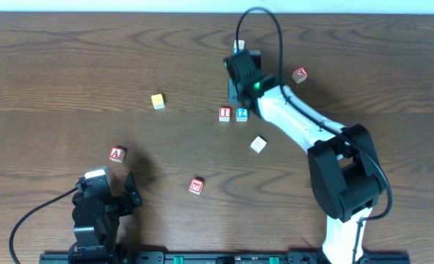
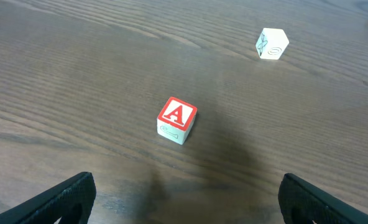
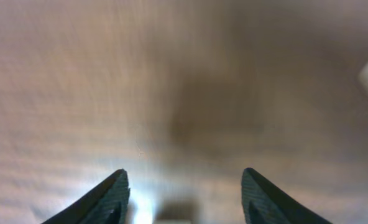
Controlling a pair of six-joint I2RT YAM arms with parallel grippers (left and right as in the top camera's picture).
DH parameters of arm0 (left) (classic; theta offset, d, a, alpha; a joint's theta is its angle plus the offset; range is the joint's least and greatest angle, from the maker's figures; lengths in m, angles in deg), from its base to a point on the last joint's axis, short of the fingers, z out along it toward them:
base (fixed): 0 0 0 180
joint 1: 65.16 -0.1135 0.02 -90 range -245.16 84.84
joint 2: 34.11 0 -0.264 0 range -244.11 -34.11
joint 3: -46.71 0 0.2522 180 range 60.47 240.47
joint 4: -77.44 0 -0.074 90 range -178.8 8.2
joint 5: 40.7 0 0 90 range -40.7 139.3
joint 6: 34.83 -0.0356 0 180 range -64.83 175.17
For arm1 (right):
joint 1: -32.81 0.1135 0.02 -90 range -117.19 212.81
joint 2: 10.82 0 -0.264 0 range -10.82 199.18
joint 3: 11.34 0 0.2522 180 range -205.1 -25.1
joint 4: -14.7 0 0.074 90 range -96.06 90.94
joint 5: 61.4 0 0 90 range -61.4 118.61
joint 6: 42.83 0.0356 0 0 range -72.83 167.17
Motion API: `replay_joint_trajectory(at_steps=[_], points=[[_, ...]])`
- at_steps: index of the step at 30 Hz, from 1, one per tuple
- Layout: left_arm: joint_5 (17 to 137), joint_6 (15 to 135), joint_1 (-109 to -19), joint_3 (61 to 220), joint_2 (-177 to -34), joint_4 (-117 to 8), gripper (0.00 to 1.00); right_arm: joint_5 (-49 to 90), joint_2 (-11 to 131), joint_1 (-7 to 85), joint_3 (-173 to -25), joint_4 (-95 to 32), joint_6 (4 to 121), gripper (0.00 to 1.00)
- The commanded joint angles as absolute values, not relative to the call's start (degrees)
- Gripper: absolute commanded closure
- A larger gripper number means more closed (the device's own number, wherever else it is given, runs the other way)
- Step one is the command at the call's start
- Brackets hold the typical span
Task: Spell out Ai2
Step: 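Place the '2' block to the right of the 'I' block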
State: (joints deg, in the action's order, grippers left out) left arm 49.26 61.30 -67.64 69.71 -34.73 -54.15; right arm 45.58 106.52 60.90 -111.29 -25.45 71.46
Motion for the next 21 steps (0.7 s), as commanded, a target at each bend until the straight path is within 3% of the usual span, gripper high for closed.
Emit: replay_joint_trajectory(at_steps=[1, 4, 7, 9, 13, 21], points=[[48.8, 60.9, -67.8, 69.3, -34.5, -54.1, 0.05, 48.1, 106.6, 59.7, -118.2, -25.5, 66.6, 0.39], [48.8, 60.9, -67.8, 69.3, -34.5, -54.1, 0.05, 46.3, 106.5, 59.8, -125.0, -30.4, 65.1, 0.37], [48.8, 60.9, -67.8, 69.3, -34.5, -54.1, 0.05, 43.5, 105.3, 60.5, -130.9, -38.7, 65.1, 0.27], [48.8, 60.9, -67.8, 69.3, -34.5, -54.1, 0.04, 39.8, 103.4, 61.0, -133.0, -43.6, 65.1, 0.31], [48.8, 60.9, -67.8, 69.3, -34.5, -54.1, 0.05, 36.7, 97.5, 62.5, -133.3, -51.3, 65.1, 0.29], [48.4, 60.8, -67.8, 69.3, -34.5, -54.3, 0.05, 35.6, 78.8, 64.5, -116.5, -55.0, 63.9, 0.25]])
